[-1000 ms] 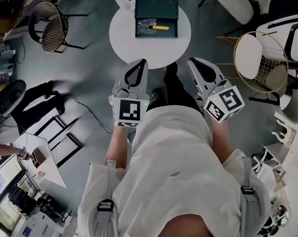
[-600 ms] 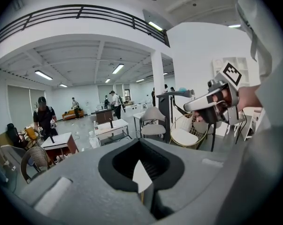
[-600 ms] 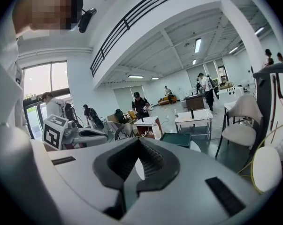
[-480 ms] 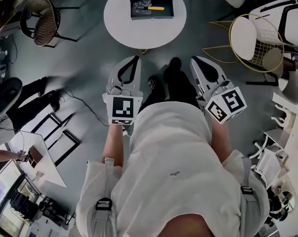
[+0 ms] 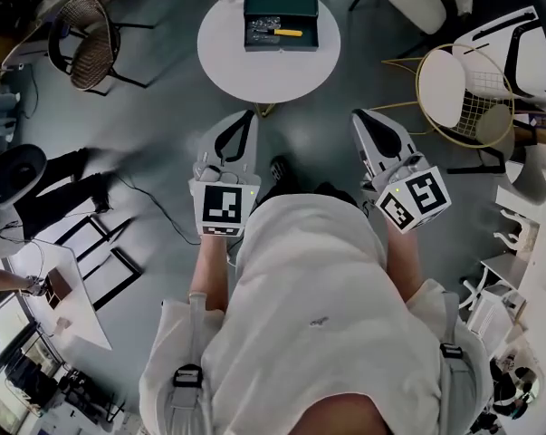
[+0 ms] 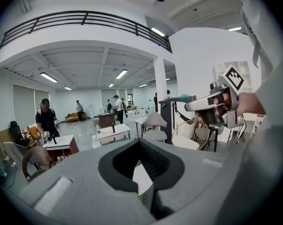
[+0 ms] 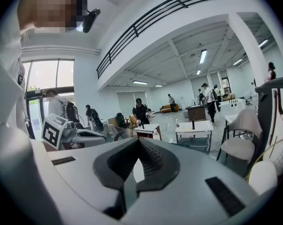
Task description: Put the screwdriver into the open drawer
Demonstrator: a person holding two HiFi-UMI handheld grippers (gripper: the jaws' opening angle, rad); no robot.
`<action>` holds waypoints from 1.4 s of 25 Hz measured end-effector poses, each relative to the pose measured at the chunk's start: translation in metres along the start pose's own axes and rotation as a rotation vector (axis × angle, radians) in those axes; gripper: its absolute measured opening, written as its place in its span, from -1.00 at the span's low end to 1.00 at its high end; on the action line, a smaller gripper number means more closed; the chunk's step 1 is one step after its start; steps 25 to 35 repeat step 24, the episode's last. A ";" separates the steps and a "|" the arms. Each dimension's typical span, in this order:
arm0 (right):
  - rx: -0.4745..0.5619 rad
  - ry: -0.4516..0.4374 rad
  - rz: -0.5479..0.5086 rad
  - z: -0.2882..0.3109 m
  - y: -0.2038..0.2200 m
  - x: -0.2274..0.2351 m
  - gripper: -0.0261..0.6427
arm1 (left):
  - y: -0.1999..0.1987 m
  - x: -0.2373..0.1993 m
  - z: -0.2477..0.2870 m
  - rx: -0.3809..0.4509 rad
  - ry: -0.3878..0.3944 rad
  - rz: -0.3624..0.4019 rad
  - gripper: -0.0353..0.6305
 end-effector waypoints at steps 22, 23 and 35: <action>0.020 -0.009 0.011 -0.015 -0.001 -0.004 -0.90 | -0.009 0.020 -0.003 0.028 0.066 -0.094 -0.86; 0.020 -0.009 0.011 -0.015 -0.001 -0.004 -0.90 | -0.009 0.020 -0.004 0.027 0.066 -0.094 -0.86; 0.020 -0.009 0.011 -0.015 0.000 -0.005 -0.90 | -0.008 0.019 -0.004 0.027 0.066 -0.095 -0.86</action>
Point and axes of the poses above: the fingertips, and each gripper's own axes: z forward along the fingers, x to its right, y out of its underside, the point moved 4 cm from there along -z, backward along the fingers, and after that the axes turned 11 degrees about -z, right-handed, at the moved point
